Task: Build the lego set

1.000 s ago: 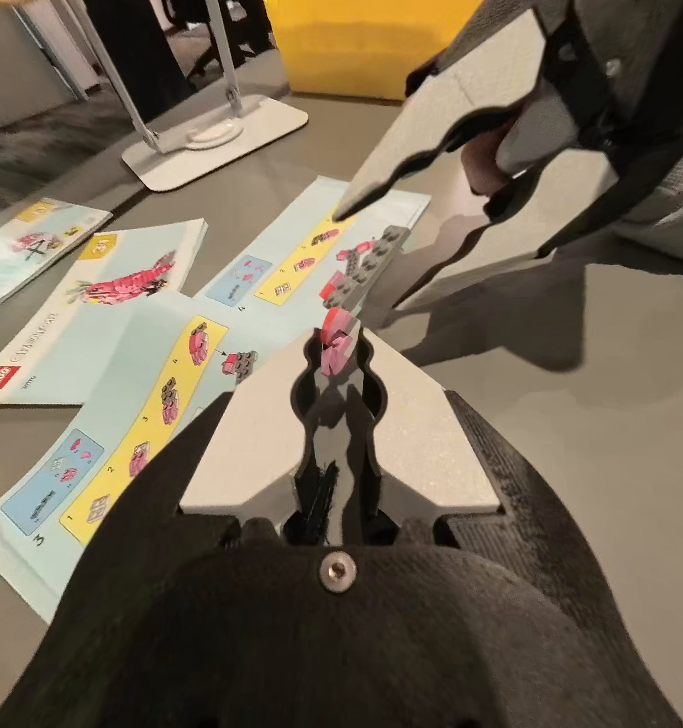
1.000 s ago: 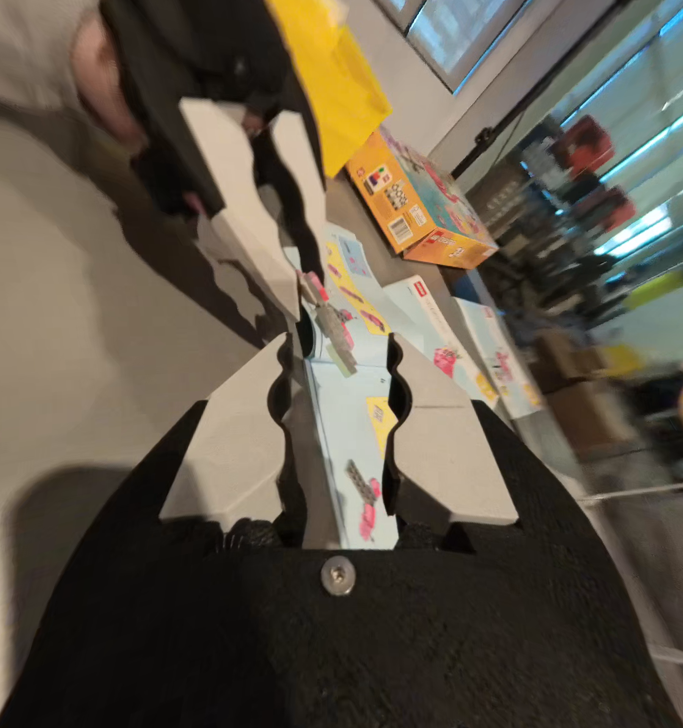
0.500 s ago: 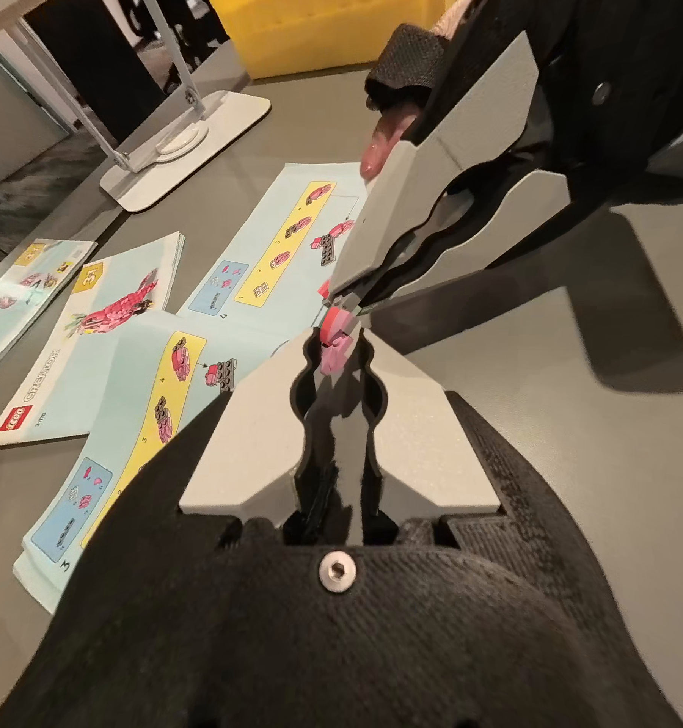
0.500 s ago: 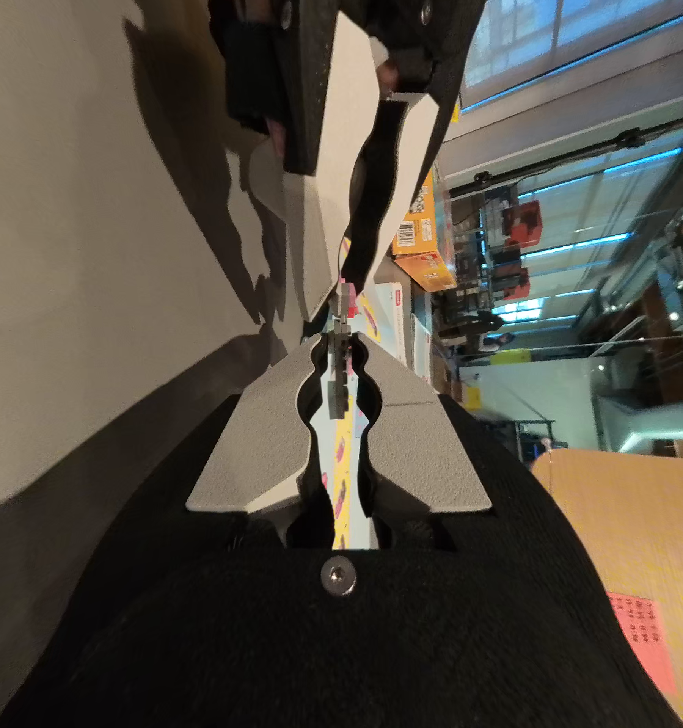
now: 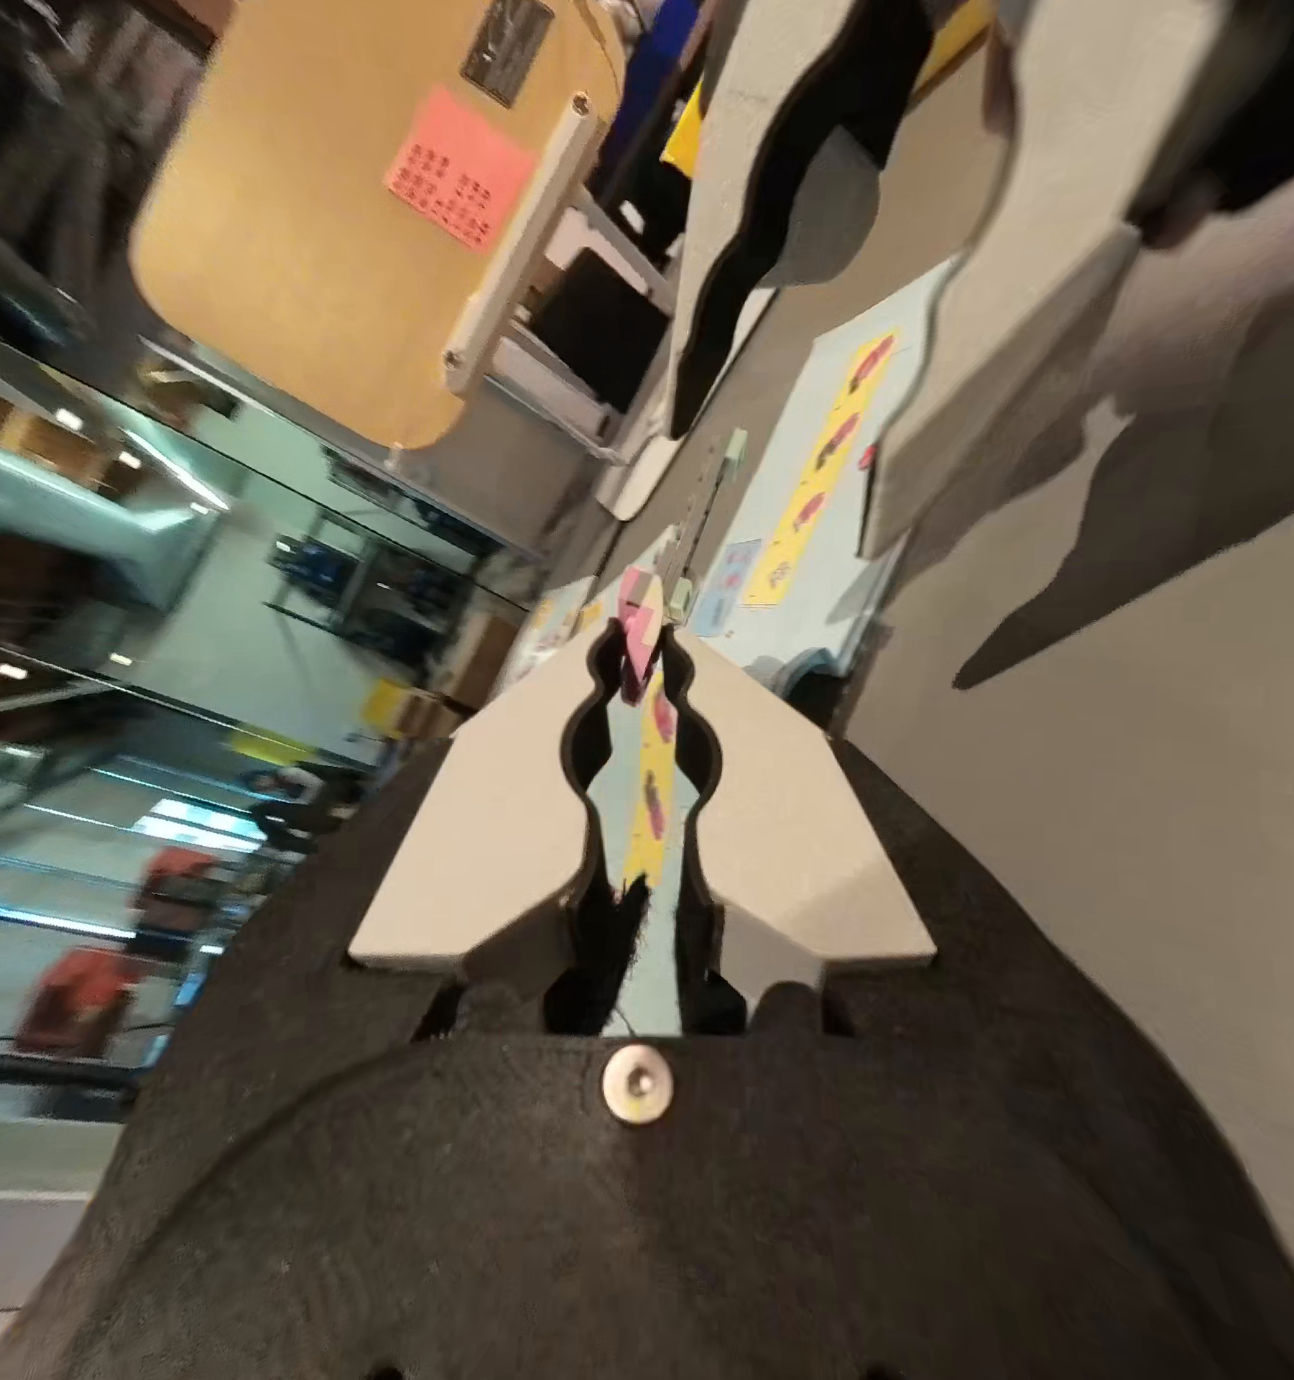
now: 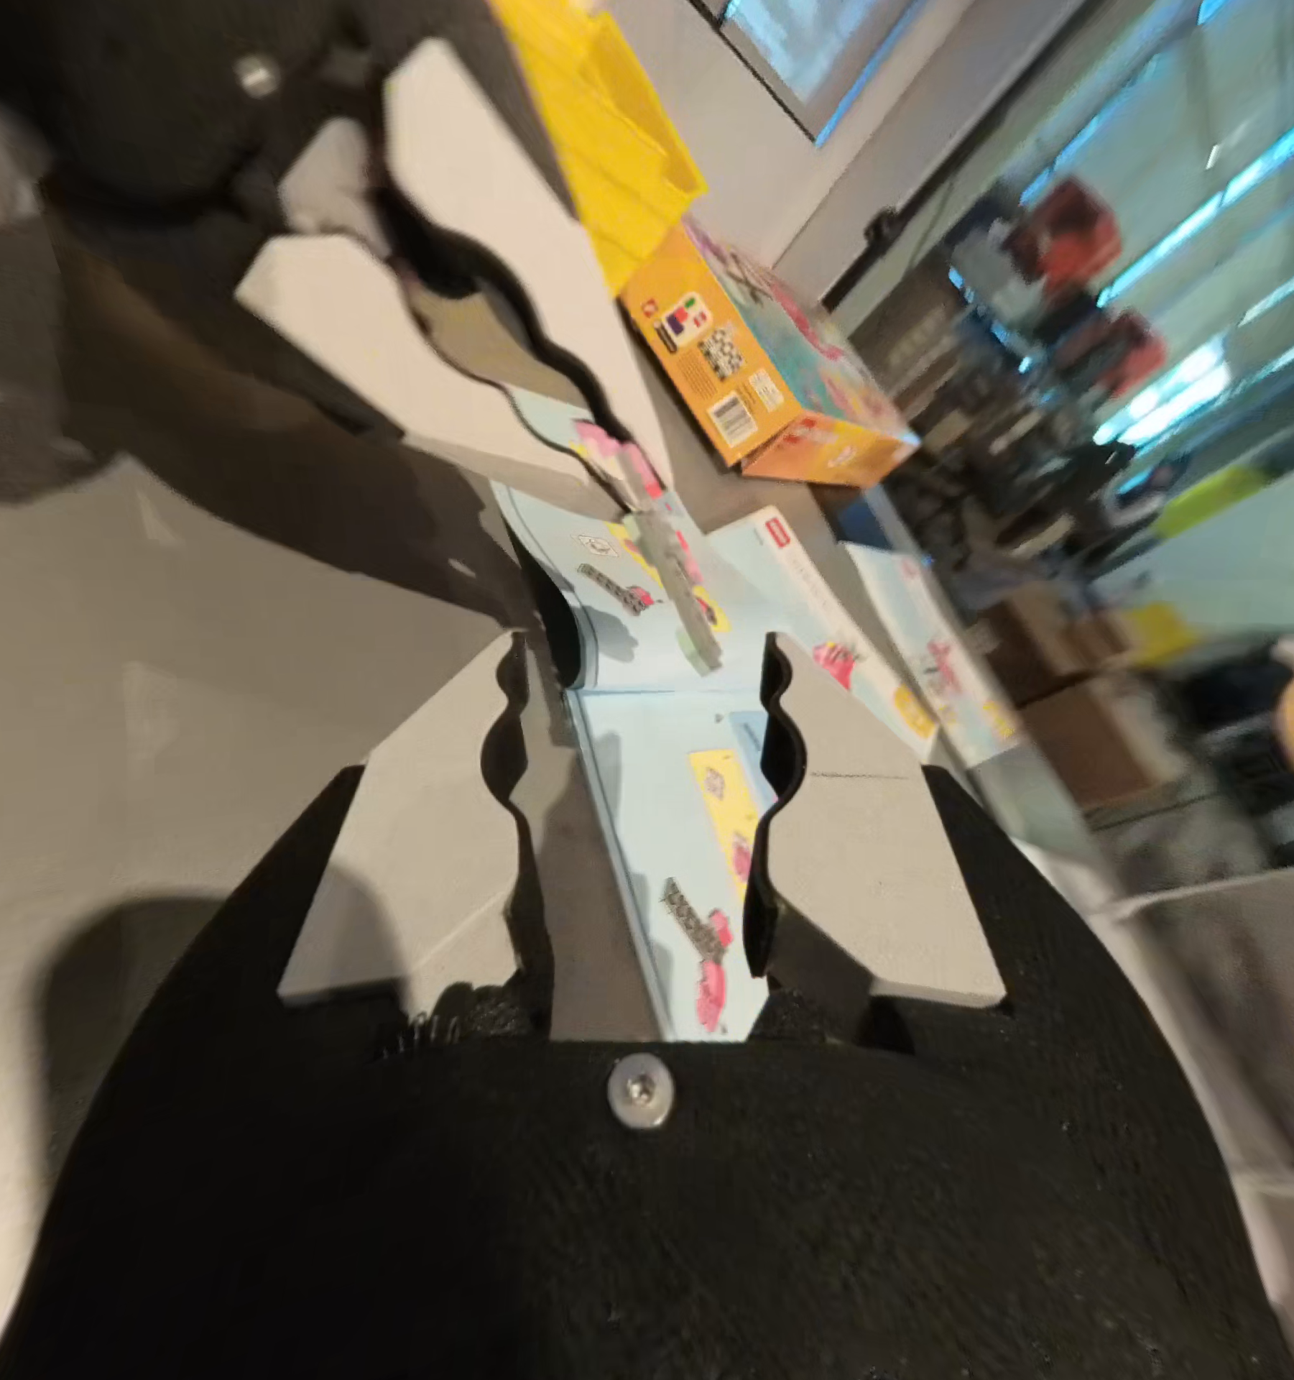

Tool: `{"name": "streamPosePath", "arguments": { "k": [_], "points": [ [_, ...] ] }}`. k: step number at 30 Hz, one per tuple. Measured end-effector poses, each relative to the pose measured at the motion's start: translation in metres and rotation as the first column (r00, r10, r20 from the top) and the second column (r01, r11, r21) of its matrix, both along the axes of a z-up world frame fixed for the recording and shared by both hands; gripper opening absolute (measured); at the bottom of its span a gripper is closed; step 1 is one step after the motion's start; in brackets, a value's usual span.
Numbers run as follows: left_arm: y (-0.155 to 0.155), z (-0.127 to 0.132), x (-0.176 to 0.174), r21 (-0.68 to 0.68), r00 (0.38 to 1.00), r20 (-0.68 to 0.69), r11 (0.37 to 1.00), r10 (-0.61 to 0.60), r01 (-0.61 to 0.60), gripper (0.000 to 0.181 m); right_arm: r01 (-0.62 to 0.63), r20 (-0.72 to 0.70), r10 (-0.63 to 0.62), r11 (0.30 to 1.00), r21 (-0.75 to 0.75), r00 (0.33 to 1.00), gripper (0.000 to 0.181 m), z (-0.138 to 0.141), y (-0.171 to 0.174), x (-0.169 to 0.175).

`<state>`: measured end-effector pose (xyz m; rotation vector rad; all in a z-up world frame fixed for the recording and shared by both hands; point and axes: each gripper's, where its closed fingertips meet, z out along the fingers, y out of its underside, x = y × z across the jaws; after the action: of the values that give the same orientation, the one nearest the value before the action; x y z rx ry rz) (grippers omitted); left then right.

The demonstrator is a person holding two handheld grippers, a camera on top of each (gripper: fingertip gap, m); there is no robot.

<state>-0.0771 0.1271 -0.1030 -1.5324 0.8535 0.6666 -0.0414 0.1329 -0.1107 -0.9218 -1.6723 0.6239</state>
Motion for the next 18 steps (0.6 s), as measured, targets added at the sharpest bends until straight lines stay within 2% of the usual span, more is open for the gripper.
{"name": "streamPosePath", "arguments": {
  "k": [2,5,7,9,12,15,18],
  "points": [
    [-0.001,0.004,0.0,0.072,0.99,-0.141,0.997,0.005,0.005,0.009,0.005,0.048,0.004,0.983,-0.185,0.999,0.057,-0.005,0.002,0.0],
    [-0.005,0.003,0.009,0.127,0.945,-0.328,0.99,-0.016,0.061,0.009,-0.026,0.115,0.087,0.894,-0.447,0.99,0.047,-0.016,-0.005,0.003],
    [-0.009,-0.001,0.019,0.129,0.919,-0.389,0.984,-0.061,0.12,0.009,-0.034,0.114,0.111,0.847,-0.531,0.987,0.049,-0.018,-0.004,0.005],
    [-0.012,-0.003,0.027,0.119,0.906,-0.41,0.979,-0.105,0.167,0.009,-0.056,0.126,0.158,0.813,-0.58,0.979,0.039,-0.019,-0.007,0.008],
    [-0.013,-0.01,0.03,0.077,0.905,-0.404,0.98,-0.136,0.182,0.009,-0.082,0.162,0.222,0.795,-0.601,0.962,0.017,-0.025,-0.016,0.012],
    [-0.011,-0.016,0.027,0.039,0.926,-0.351,0.986,-0.14,0.164,0.011,-0.067,0.182,0.19,0.847,-0.527,0.965,0.016,-0.031,-0.013,0.009],
    [-0.004,-0.021,0.02,-0.031,0.981,-0.167,0.995,-0.102,0.099,0.038,-0.058,0.146,0.121,0.925,-0.375,0.982,0.016,-0.026,-0.005,0.005]
  ]
}}
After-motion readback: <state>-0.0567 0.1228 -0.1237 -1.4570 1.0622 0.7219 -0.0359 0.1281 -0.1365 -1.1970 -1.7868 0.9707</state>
